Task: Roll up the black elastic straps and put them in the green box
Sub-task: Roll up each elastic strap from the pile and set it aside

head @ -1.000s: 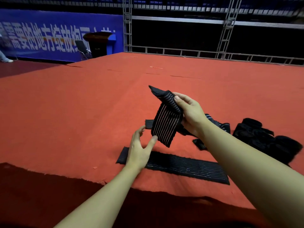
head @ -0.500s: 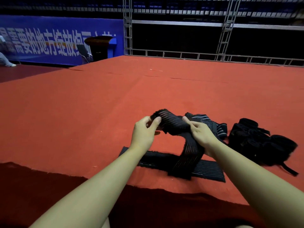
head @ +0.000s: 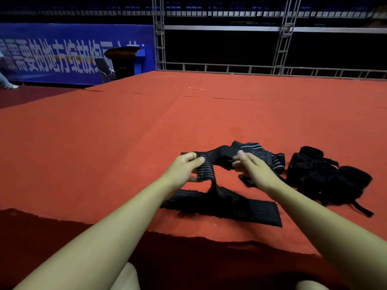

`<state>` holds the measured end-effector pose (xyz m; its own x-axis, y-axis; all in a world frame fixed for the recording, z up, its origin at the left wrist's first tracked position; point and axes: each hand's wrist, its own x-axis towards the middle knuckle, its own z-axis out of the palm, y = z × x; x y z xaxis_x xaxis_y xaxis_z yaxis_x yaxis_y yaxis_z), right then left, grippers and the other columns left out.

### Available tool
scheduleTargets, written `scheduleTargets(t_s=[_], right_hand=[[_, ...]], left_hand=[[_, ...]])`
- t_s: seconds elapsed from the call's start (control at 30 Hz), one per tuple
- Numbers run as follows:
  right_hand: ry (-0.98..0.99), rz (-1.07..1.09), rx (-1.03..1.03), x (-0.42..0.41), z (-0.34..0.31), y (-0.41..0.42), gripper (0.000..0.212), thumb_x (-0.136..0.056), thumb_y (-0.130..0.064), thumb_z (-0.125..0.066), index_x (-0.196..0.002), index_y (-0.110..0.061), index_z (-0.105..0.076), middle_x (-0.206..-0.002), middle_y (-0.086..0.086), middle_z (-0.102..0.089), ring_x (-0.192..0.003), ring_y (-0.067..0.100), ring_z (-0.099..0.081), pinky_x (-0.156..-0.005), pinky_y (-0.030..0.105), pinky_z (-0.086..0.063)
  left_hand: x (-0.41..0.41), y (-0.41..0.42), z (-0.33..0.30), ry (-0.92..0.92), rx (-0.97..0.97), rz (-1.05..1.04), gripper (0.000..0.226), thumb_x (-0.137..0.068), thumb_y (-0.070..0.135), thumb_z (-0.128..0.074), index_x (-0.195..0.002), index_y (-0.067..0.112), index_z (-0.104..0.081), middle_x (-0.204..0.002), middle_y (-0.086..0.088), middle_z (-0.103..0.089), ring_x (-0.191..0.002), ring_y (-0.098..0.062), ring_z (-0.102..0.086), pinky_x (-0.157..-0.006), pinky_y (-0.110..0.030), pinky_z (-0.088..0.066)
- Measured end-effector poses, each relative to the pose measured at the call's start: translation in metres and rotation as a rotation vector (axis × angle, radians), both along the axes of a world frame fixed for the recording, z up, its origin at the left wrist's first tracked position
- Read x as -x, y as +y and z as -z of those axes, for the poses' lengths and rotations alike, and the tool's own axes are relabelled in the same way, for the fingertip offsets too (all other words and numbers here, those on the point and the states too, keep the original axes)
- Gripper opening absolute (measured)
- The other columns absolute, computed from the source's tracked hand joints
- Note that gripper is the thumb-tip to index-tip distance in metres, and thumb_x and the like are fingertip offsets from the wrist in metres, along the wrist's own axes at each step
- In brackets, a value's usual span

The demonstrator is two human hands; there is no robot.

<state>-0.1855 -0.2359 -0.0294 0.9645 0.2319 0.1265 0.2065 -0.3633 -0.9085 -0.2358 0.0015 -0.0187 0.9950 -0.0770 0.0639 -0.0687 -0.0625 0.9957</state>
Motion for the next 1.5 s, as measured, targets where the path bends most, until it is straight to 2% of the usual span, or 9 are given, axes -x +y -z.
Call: scheduleTargets(t_s=[0.07, 0.13, 0.27, 0.4, 0.5, 0.63, 0.83, 1.03, 1.5], right_hand=[[0.037, -0.188, -0.009, 0.007, -0.008, 0.011, 0.056, -0.091, -0.06, -0.055, -0.137, -0.028, -0.057, -0.132, -0.009, -0.066, -0.125, 0.005, -0.06, -0.108, 0.03, -0.044], [0.077, -0.346, 0.003, 0.009, -0.013, 0.021, 0.06, -0.091, -0.048, -0.068, -0.146, -0.035, -0.048, -0.137, -0.013, -0.06, -0.126, -0.007, -0.056, -0.106, 0.021, -0.044], [0.118, -0.419, 0.053, 0.009, -0.017, 0.027, 0.045, -0.087, -0.029, -0.082, -0.127, -0.017, -0.066, -0.112, 0.001, -0.073, -0.108, 0.013, -0.069, -0.099, 0.03, -0.053], [0.149, -0.469, 0.193, 0.008, -0.017, 0.008, 0.025, -0.089, -0.027, -0.079, -0.104, -0.008, -0.075, -0.1, -0.002, -0.077, -0.096, 0.011, -0.072, -0.088, 0.023, -0.053], [0.173, -0.411, 0.335, 0.0, -0.008, -0.017, 0.031, -0.086, -0.045, -0.079, -0.098, -0.017, -0.08, -0.101, -0.004, -0.079, -0.1, 0.013, -0.073, -0.096, 0.028, -0.052], [0.188, -0.273, 0.447, -0.009, 0.013, -0.06, 0.05, -0.073, -0.063, -0.083, -0.093, -0.017, -0.078, -0.097, 0.004, -0.079, -0.092, 0.018, -0.074, -0.09, 0.037, -0.053], [0.177, -0.043, 0.262, -0.004, 0.039, -0.087, 0.032, -0.077, -0.043, -0.087, -0.074, -0.014, -0.075, -0.08, 0.006, -0.077, -0.072, 0.01, -0.066, -0.071, 0.028, -0.049], [0.032, 0.068, 0.338, 0.002, 0.068, -0.085, 0.026, -0.081, -0.043, -0.084, -0.075, -0.018, -0.078, -0.073, -0.003, -0.077, -0.064, 0.004, -0.067, -0.069, 0.029, -0.051], [-0.073, 0.244, 0.517, -0.008, 0.103, -0.089, 0.032, -0.071, -0.068, -0.079, -0.067, -0.037, -0.073, -0.069, -0.02, -0.071, -0.074, 0.002, -0.067, -0.068, 0.033, -0.05]], left_hand=[[0.001, -0.002, 0.001, -0.033, -0.102, 0.076, 0.024, -0.107, 0.02, -0.053, -0.107, -0.003, -0.061, -0.093, -0.005, -0.068, -0.084, -0.015, -0.068, -0.069, -0.027, -0.058], [0.002, -0.001, 0.001, -0.08, -0.182, 0.118, 0.03, -0.105, 0.021, -0.057, -0.105, -0.008, -0.061, -0.092, -0.006, -0.07, -0.086, -0.018, -0.072, -0.071, -0.027, -0.058], [-0.001, 0.008, -0.004, -0.187, -0.263, -0.061, 0.016, -0.1, 0.021, -0.066, -0.099, 0.006, -0.071, -0.081, 0.004, -0.071, -0.072, -0.007, -0.065, -0.071, -0.029, -0.056], [-0.01, 0.037, 0.001, -0.195, -0.256, -0.348, 0.015, -0.1, 0.026, -0.066, -0.096, 0.014, -0.074, -0.087, 0.0, -0.075, -0.079, -0.015, -0.069, -0.085, -0.04, -0.058], [-0.015, 0.065, 0.012, -0.143, -0.294, -0.479, 0.018, -0.099, 0.027, -0.067, -0.095, 0.011, -0.075, -0.087, -0.002, -0.075, -0.086, -0.025, -0.071, -0.09, -0.047, -0.058], [-0.011, 0.099, 0.036, -0.006, -0.307, -0.58, 0.021, -0.096, 0.026, -0.072, -0.077, 0.017, -0.073, -0.071, -0.002, -0.069, -0.068, -0.021, -0.063, -0.083, -0.052, -0.06], [0.007, 0.108, 0.062, 0.067, -0.369, -0.518, 0.019, -0.092, 0.018, -0.077, -0.086, 0.0, -0.077, -0.081, -0.007, -0.071, -0.067, -0.009, -0.061, -0.049, -0.008, -0.044], [0.006, 0.123, 0.087, 0.089, -0.483, -0.555, 0.013, -0.086, 0.03, -0.082, -0.079, 0.019, -0.081, -0.08, 0.004, -0.078, -0.085, -0.017, -0.073, -0.074, -0.028, -0.051], [0.012, 0.114, 0.112, 0.07, -0.724, -0.653, 0.01, -0.091, 0.036, -0.069, -0.082, 0.033, -0.071, -0.08, 0.015, -0.068, -0.087, -0.02, -0.065, -0.076, -0.032, -0.045]])
